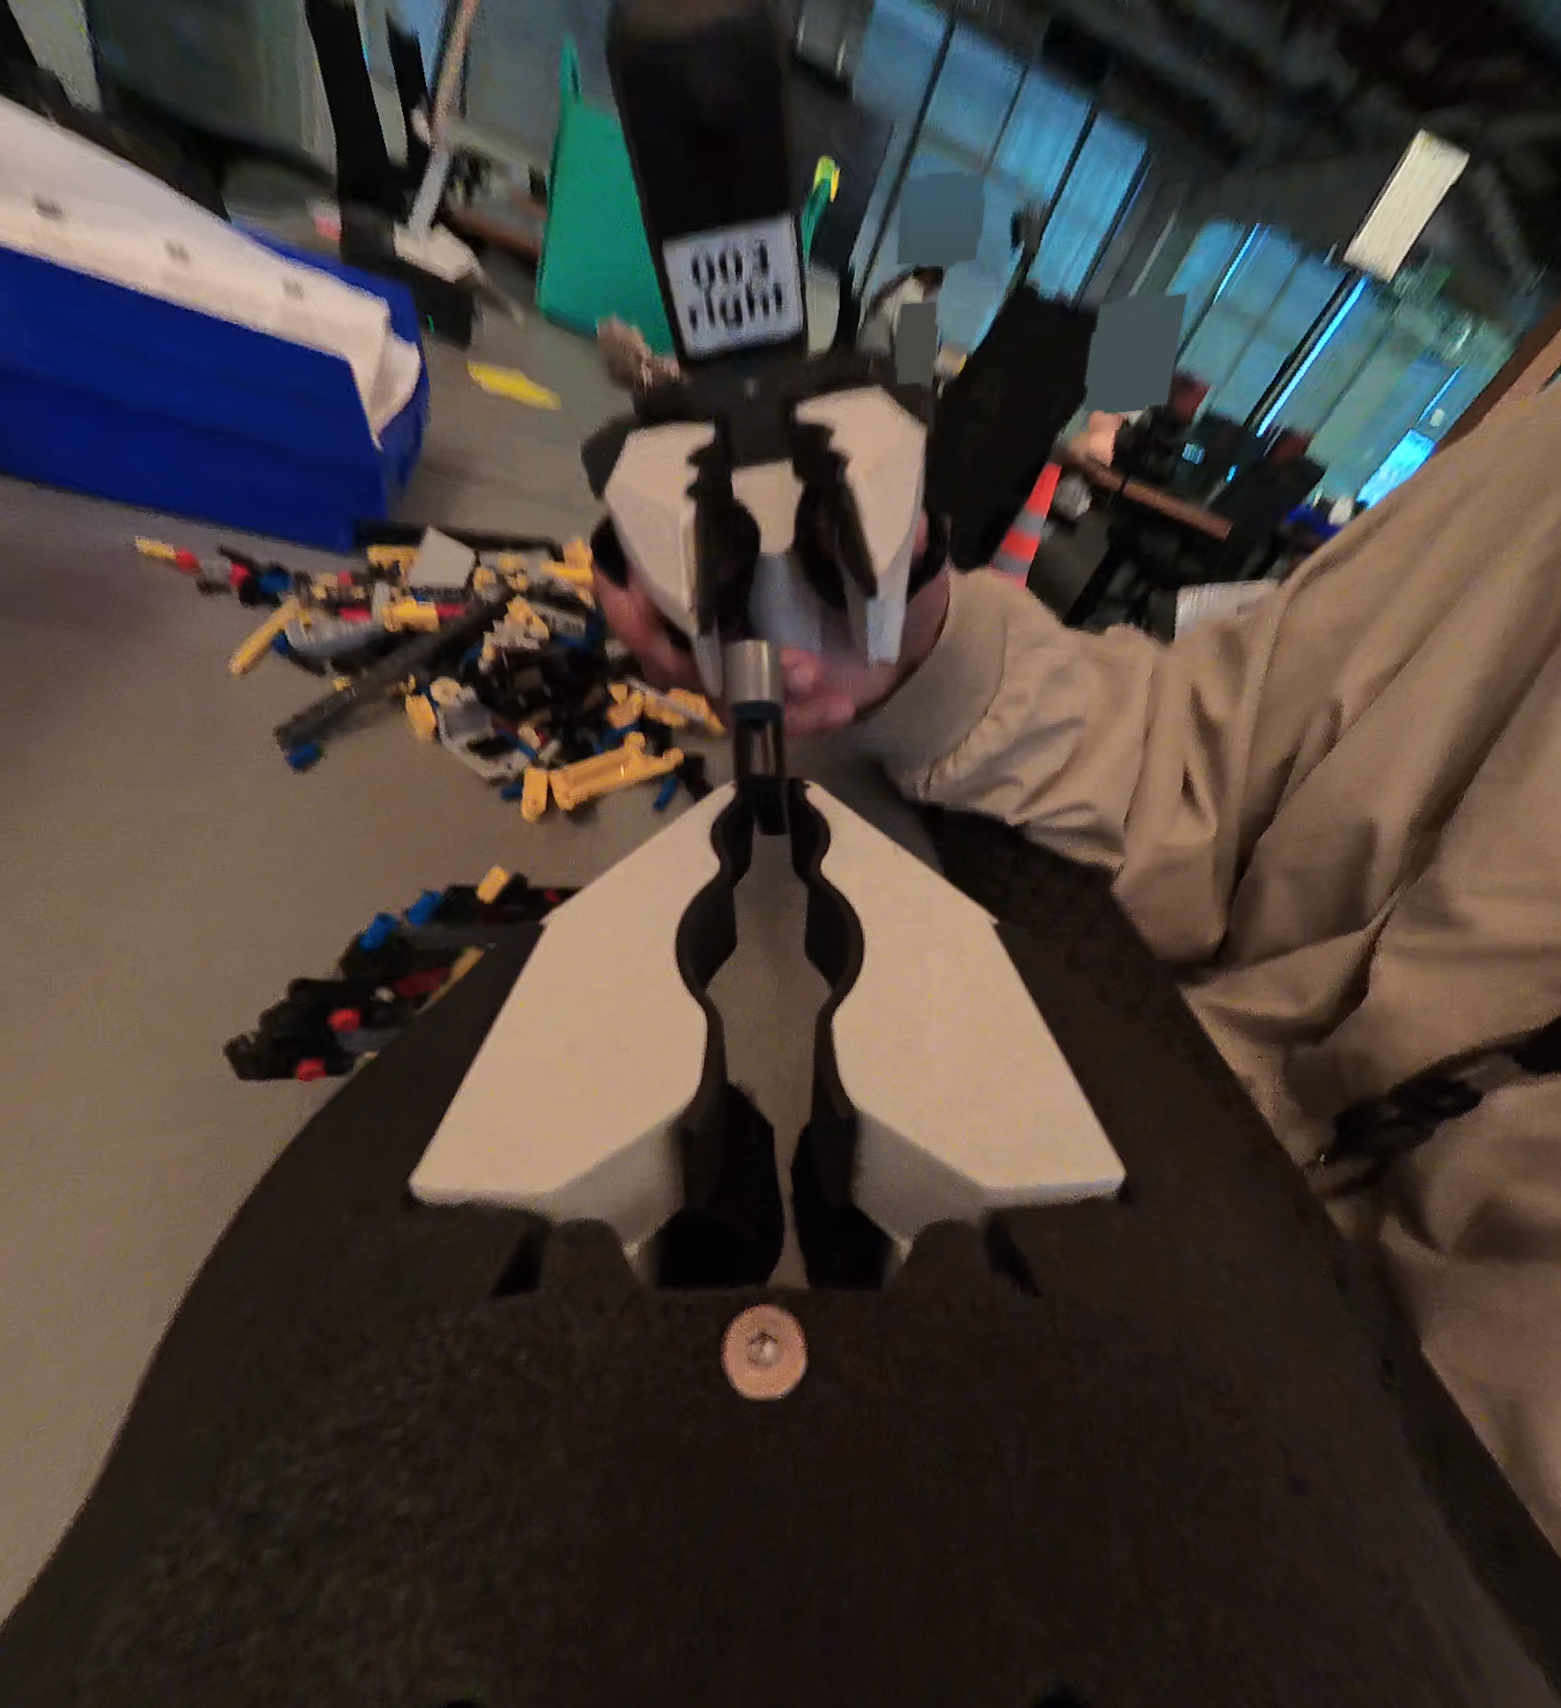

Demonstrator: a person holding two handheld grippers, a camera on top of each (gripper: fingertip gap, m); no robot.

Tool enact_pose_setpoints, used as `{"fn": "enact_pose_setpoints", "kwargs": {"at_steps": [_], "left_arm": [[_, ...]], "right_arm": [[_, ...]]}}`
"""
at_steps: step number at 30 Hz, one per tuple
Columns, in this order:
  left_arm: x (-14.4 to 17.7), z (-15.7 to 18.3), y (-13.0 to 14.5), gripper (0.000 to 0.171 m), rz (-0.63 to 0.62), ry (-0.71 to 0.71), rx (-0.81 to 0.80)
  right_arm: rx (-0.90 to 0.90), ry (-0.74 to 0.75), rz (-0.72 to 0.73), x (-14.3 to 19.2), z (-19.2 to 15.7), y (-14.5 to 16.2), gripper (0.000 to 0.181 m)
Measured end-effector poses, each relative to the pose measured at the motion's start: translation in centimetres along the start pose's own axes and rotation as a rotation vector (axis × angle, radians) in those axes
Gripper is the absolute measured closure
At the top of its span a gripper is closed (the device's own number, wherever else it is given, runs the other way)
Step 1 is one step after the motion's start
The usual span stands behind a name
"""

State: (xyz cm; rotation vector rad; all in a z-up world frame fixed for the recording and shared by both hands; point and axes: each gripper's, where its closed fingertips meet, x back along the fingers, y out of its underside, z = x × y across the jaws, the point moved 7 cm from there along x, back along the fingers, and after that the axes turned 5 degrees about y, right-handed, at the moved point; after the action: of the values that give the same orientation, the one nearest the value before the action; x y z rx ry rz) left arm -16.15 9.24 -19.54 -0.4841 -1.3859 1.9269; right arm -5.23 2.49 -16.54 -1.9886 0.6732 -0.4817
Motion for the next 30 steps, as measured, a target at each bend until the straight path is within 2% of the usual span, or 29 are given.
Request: {"fn": "enact_pose_setpoints", "kwargs": {"at_steps": [2, 4, 6, 11, 17, 20, 30], "left_arm": [[-0.9, 0.3, 0.4, 0.164, -0.033, 0.021, 0.016], [-1.3, 0.5, 0.4, 0.164, -0.029, 0.026, 0.018], [-1.3, 0.3, 0.5, 0.164, -0.042, -0.004, 0.015], [-0.9, -0.2, -0.1, 0.161, 0.052, -0.08, 0.028], [1.3, -0.4, -2.0, 0.158, 0.273, -0.033, 0.072], [1.5, -0.4, -2.2, 0.165, 0.287, -0.049, 0.049], [1.7, -0.4, -2.4, 0.164, 0.33, -0.036, 0.067]], "right_arm": [[0.032, 0.029, -0.051, -0.8, 0.0, 0.7, 0.156], [0.049, 0.028, -0.121, -1.5, -0.1, 1.5, 0.17], [0.039, 0.028, -0.135, -1.5, 0.0, 1.7, 0.175], [-0.002, 0.064, -0.09, -0.7, 0.8, 1.1, 0.175], [-0.062, 0.033, -0.029, -0.3, 1.1, 0.7, 0.175], [-0.059, 0.02, -0.046, -0.9, 0.9, 1.0, 0.175], [-0.142, -0.038, 0.013, -1.0, 1.2, 0.9, 0.175]]}}
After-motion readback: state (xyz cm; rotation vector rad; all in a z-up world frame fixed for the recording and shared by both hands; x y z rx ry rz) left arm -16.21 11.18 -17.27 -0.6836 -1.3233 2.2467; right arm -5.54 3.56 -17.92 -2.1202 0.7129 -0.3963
